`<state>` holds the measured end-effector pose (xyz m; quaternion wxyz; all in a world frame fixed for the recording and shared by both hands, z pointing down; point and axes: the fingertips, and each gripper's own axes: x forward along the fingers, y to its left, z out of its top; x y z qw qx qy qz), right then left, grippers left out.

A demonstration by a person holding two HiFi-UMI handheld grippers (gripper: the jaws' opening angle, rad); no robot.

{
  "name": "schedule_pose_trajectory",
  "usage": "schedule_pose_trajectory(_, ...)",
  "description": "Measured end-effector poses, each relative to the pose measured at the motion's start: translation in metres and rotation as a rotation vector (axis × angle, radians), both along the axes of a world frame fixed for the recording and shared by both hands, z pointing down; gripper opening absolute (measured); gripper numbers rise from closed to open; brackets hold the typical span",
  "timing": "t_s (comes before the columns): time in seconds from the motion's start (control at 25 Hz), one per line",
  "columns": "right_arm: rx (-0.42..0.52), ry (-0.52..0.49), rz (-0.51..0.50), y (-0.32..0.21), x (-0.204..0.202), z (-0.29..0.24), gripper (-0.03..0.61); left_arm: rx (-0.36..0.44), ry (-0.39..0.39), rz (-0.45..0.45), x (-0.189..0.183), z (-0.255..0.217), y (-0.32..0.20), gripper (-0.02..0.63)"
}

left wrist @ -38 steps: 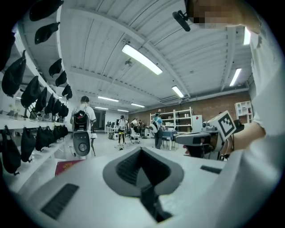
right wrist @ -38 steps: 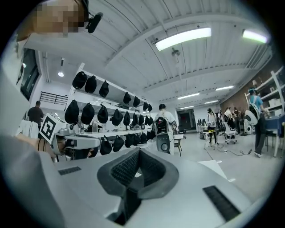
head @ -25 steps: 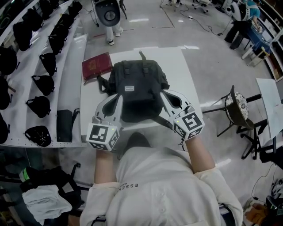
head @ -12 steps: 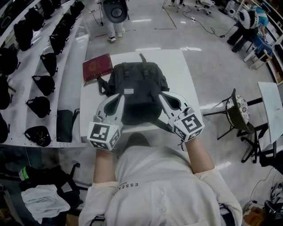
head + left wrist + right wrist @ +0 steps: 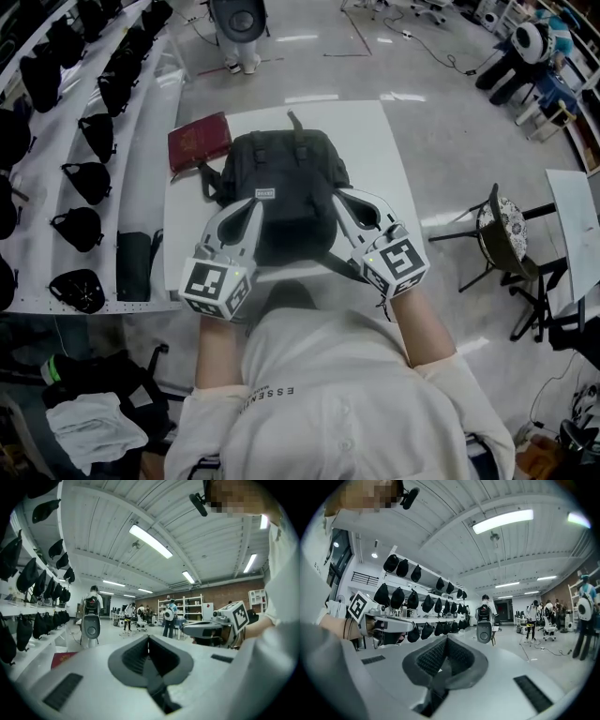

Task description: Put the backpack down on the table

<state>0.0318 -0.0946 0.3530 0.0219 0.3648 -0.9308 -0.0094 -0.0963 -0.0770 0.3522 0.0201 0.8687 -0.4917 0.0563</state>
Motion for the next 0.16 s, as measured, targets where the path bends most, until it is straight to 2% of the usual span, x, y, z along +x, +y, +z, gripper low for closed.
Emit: schedule_pose_trajectory(0.16,-0.014,-0.013,0.015,-0.0057,0.0023,0.0017,0.014,-0.006,0.011,0.000,-0.0002,-0.0003,-0.0023,0.003)
